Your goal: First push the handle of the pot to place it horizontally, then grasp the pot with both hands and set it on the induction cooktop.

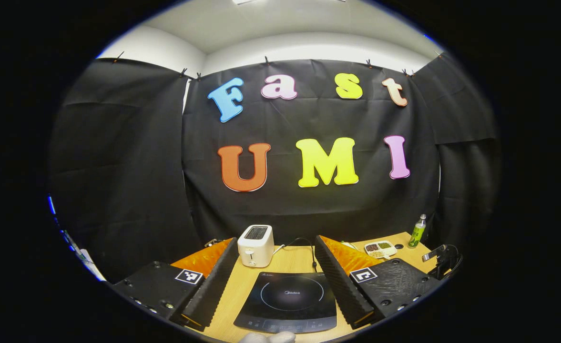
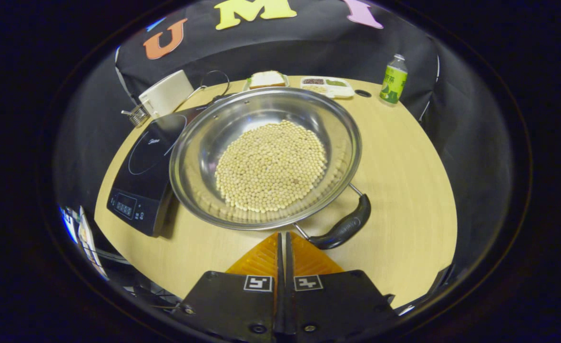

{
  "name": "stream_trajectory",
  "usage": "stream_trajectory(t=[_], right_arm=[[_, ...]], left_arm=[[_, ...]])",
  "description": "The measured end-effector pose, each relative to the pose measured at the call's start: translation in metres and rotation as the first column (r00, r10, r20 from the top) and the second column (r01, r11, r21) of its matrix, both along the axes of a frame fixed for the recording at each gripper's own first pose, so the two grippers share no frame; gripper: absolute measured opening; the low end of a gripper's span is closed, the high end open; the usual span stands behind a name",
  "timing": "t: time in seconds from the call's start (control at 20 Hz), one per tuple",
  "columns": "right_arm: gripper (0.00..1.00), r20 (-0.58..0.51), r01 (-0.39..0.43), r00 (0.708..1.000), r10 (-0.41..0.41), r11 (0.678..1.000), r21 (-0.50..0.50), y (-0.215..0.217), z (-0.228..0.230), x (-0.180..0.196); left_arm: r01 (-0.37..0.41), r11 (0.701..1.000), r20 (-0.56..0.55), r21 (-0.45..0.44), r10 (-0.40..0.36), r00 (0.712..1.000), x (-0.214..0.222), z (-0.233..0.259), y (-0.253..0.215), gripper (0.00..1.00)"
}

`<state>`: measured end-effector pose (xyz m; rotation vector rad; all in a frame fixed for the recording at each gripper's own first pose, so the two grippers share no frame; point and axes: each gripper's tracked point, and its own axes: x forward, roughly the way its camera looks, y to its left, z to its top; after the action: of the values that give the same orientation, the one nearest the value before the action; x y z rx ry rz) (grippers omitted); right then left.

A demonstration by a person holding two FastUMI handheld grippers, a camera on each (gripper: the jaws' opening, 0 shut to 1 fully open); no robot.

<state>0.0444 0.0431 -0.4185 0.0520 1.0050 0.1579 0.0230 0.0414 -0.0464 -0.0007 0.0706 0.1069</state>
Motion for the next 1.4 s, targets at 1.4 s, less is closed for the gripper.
stream_trajectory(t=[1.4], right_arm=[[0.01,-0.020,-0.212,0.977,0.212,0.962,-0.170,-0.099,-0.002,0.081]], left_arm=[[-0.140,0.990,-0.050,0.011,0.140,0.989,0.004,-0.011,-0.028,0.96]])
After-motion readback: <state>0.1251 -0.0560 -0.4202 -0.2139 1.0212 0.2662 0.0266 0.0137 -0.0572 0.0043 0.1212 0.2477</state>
